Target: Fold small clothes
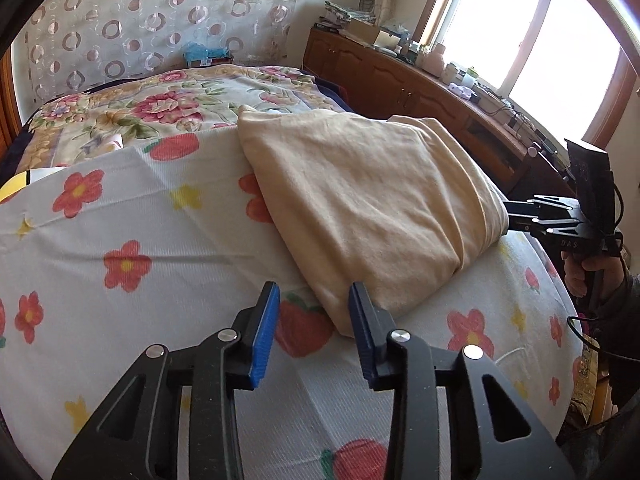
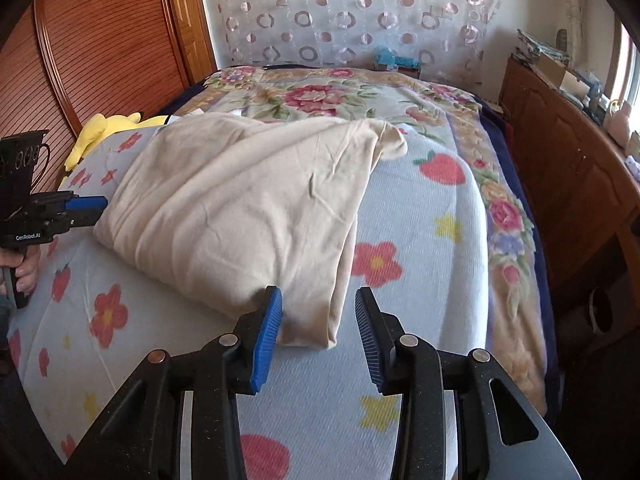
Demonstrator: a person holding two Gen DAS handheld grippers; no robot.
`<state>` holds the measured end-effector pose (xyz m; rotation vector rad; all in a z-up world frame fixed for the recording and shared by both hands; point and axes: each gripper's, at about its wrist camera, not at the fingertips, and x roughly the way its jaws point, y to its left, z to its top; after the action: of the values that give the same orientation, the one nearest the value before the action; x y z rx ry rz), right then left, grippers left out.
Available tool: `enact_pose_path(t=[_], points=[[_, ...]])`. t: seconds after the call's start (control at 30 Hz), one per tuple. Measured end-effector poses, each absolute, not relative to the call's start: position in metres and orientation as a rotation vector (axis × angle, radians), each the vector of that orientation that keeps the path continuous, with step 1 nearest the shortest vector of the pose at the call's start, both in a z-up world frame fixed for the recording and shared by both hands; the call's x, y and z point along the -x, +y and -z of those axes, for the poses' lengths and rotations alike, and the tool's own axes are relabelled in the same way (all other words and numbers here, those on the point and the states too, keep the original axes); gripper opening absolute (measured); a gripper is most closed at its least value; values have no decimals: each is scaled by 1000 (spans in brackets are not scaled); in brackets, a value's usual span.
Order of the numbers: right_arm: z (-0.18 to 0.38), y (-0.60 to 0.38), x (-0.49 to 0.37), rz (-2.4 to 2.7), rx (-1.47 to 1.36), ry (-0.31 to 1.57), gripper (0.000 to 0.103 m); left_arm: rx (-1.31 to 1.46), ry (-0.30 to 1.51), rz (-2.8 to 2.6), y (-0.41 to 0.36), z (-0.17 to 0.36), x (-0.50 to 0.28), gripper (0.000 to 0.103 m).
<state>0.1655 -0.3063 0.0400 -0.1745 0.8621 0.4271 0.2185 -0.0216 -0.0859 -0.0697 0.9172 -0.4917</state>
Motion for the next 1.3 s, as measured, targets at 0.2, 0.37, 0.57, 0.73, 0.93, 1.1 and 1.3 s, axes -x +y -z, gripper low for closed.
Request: enact_pose_path(t=[0.2, 0.37, 0.57, 0.73, 0.93, 1.1, 1.3], points=[[-40, -314, -175, -441, 164, 877, 40, 78, 935, 535, -26, 86, -207, 37], [-34, -308, -175, -453, 180, 857, 40, 52, 937, 547, -34, 89, -202, 22], [-24, -302, -166, -520, 180, 828, 7, 30, 898, 531, -35, 78, -198, 6], [-29, -312, -162, -458, 196, 792, 3, 40, 852, 487, -18, 60, -191, 6], [-25, -319, -157, -465, 176, 805, 3, 21, 909, 480, -24, 73, -192, 6], [-35, -318, -156, -444, 152, 781, 3, 16, 877, 438, -17, 64, -197, 26], [-50, -317, -168, -374, 158, 717, 28, 26, 862, 407, -11, 54, -225, 47]])
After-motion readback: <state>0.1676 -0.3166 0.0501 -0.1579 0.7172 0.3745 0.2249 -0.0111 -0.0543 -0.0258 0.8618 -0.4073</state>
